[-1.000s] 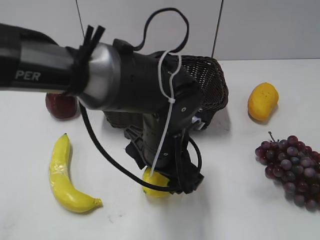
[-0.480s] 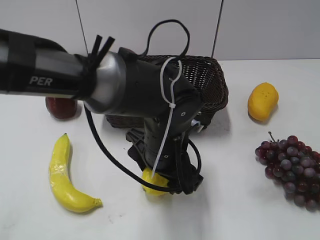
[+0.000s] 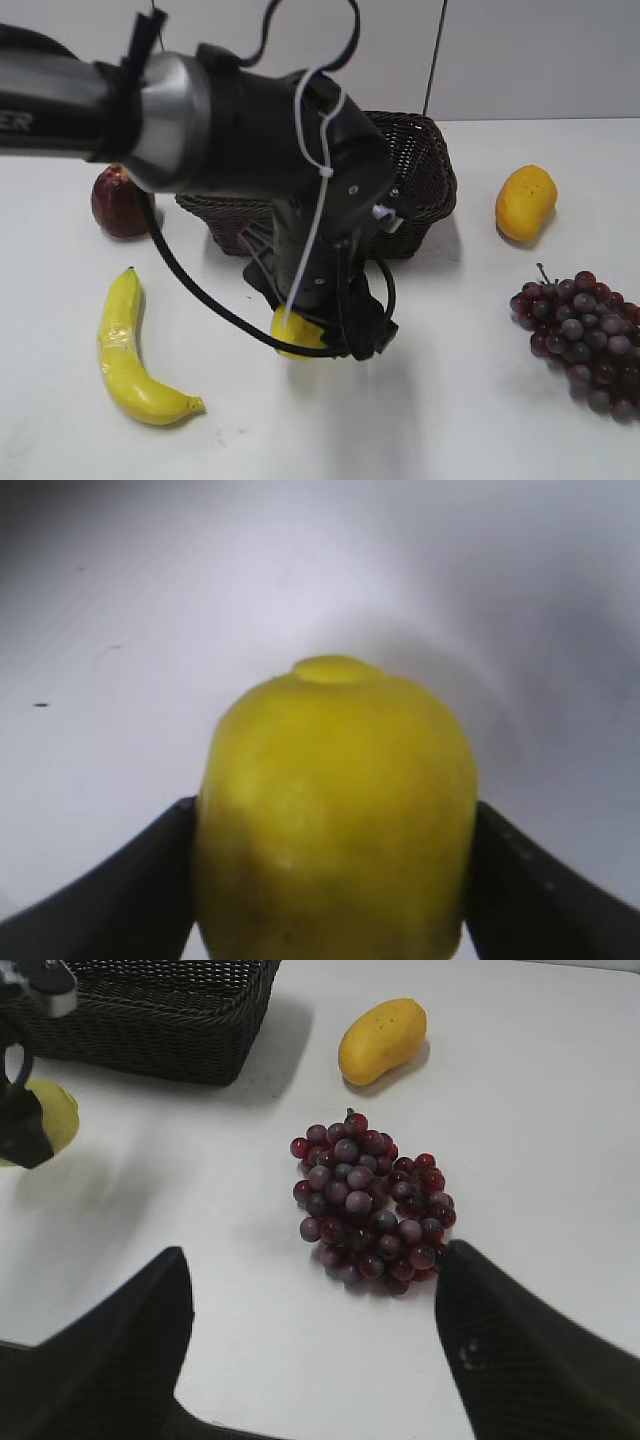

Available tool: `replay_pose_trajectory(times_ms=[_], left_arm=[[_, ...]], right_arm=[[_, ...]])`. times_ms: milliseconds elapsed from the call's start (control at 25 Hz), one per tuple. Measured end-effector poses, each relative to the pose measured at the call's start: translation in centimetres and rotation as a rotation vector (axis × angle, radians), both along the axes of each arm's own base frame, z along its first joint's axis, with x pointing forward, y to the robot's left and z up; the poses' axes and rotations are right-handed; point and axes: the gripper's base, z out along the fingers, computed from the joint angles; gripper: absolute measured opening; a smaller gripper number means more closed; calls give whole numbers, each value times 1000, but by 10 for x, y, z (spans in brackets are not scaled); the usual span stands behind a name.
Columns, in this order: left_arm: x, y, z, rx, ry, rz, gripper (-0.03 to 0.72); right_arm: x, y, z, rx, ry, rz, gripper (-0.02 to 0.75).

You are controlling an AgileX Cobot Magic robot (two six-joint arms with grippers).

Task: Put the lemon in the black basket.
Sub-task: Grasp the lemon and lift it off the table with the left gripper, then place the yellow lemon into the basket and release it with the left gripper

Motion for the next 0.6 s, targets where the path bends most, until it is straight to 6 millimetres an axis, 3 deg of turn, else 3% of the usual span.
replay_pose_trajectory(times_ms=[280, 600], left_arm=[[27, 27, 64, -107, -218, 6, 552], [90, 36, 92, -232, -413, 10, 552]], right_arm=[[0, 0, 0, 0, 0, 0, 571], [0, 0, 0, 0, 0, 0, 571]])
